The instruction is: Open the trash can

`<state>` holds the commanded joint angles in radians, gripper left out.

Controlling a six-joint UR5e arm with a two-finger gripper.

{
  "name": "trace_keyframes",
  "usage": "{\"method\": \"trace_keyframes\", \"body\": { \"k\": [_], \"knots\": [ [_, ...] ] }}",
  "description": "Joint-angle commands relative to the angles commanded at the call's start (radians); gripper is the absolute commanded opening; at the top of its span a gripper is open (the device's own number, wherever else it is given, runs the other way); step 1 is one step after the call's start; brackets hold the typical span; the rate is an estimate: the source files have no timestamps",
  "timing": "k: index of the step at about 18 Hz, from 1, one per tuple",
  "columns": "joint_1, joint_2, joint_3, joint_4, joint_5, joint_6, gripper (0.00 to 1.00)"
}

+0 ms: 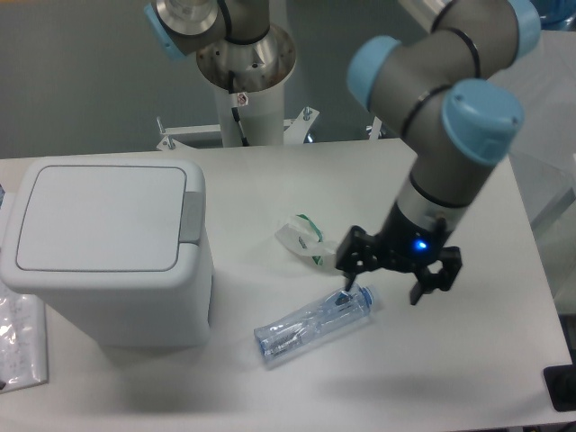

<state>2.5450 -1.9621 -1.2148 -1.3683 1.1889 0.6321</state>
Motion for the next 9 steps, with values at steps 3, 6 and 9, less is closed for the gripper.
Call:
{"method": "trace_keyframes", "body": {
  "k": [3,6,9],
  "knots": [
    [-0.034,0.061,-0.055,0.002,-0.006,-0.005,1.0],
    [-0.077,0.146,-0.127,0.005,-0.009,-0.005,1.0],
    [-0.104,0.193,-0.158,0.005,-0.021,-0.005,1.0]
  ]
}}
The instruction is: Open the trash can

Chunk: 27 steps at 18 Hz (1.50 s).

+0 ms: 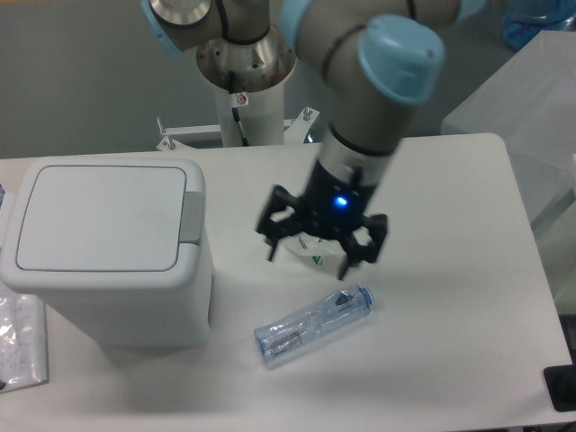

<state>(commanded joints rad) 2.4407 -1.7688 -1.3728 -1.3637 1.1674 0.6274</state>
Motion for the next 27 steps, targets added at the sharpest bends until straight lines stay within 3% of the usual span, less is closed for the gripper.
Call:
{"method": "trace_keyframes", "body": {
  "k": [5,12,24,27],
  "knots": [
    [-0.045,0.011,-0.028,0.006,-0.002,0.0,1.0],
    [-0.048,0.037,-0.101,0.015,0.009,0.009,1.0],
    [-0.048,0.029,-0.086,0.018,0.009,0.005,1.0],
    [-0.037,0.029,-0.051,0.018,0.006,0.006,1.0]
  ]
}}
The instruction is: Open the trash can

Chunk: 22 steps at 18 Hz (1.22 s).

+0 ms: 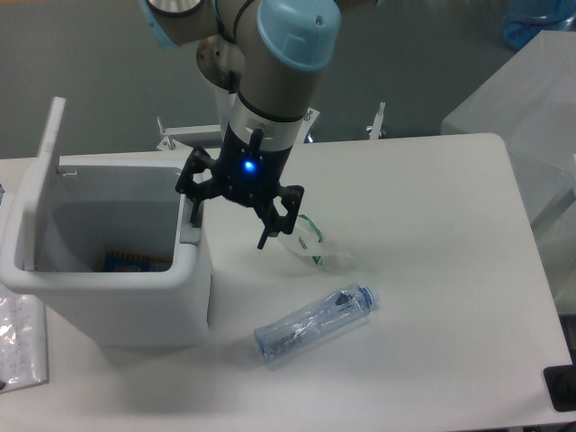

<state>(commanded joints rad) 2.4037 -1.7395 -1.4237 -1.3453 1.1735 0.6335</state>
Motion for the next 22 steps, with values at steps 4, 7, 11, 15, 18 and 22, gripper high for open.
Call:
{"method": "trace_keyframes", "body": {
  "k": [4,7,11,15,18,22],
  "knots": [
    [0.07,-0.02,0.06,0.003,0.0,0.037,1.0],
    [0.162,-0.069,0.062,0.003,0.002,0.173,1.0],
    [0.256,-0.17,0.054,0.069,0.037,0.329,1.0],
    [0.331,-0.247,0.065,0.124,0.132,0.516,1.0],
    [0.368,-0.297,0.066,0.121,0.178,0.667,1.0],
    [0.403,-0.35,0.109,0.11,0.262,0.788,1.0]
  ]
}}
